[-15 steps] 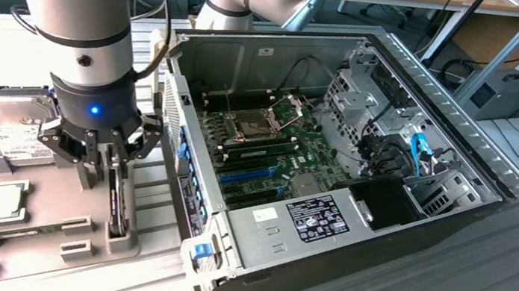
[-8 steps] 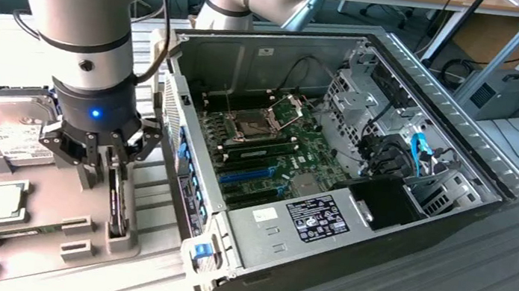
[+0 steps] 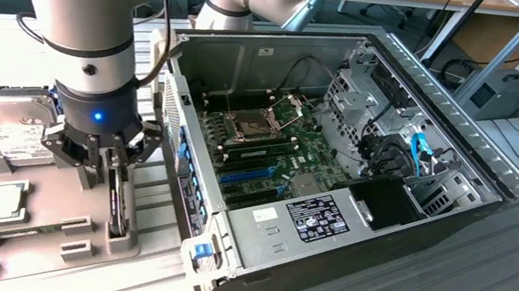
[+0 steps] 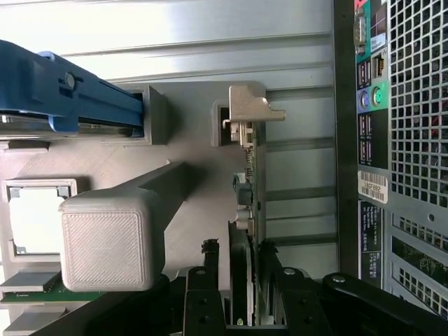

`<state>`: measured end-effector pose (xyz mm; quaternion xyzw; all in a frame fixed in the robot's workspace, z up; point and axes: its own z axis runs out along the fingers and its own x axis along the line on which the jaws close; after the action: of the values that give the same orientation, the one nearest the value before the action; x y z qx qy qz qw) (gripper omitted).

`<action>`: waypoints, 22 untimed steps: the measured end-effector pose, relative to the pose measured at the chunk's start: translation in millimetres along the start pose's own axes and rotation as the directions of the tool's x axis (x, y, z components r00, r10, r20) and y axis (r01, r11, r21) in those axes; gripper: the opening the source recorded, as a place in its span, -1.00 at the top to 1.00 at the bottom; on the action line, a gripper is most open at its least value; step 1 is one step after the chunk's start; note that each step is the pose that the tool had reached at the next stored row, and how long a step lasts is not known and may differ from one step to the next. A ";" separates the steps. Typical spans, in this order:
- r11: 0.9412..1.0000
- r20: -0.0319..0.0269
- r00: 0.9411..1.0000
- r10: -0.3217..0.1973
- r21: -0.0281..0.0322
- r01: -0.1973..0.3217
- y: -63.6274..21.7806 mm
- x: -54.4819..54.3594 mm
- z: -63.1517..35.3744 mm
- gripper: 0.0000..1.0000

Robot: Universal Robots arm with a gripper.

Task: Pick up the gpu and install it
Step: 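Pick up the gpu and move the gpu toward the slot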

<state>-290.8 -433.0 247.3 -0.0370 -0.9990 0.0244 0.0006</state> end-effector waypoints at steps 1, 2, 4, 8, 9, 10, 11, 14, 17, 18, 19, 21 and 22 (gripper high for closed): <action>1.000 0.000 1.000 0.000 0.000 0.000 0.1 -0.1 0.3 0.28; 1.000 -0.001 1.000 0.000 0.000 0.000 0.1 0.0 0.8 0.28; 1.000 -0.001 1.000 0.000 -0.009 0.000 0.1 -0.2 1.2 0.28; 0.999 -0.003 1.000 0.000 -0.034 0.000 0.0 -0.2 1.5 0.28; 0.999 -0.003 1.000 0.000 -0.040 0.000 -0.3 -0.2 1.6 0.28; 0.999 -0.004 1.000 0.000 -0.044 0.000 -1.0 -0.2 1.6 0.28; 0.999 -0.004 1.000 0.000 -0.046 0.000 -2.1 -0.3 1.7 0.28; 0.999 -0.004 1.000 0.000 -0.048 0.000 -6.2 -0.6 2.0 0.28; 0.999 -0.004 1.000 0.000 -0.051 0.000 -7.9 -0.9 2.5 0.28; 0.999 -0.005 1.000 0.000 -0.053 0.000 -7.9 -1.1 2.9 0.28; 0.999 -0.005 1.000 0.000 -0.054 0.000 -7.9 -1.3 3.3 0.28; 0.998 -0.005 1.000 0.000 -0.057 0.000 -7.9 -1.4 3.7 0.28; 0.998 -0.005 1.000 0.000 -0.057 0.000 -7.9 -1.4 3.8 0.28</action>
<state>-290.0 -441.2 243.9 -0.0369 -0.9993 -0.0042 0.0022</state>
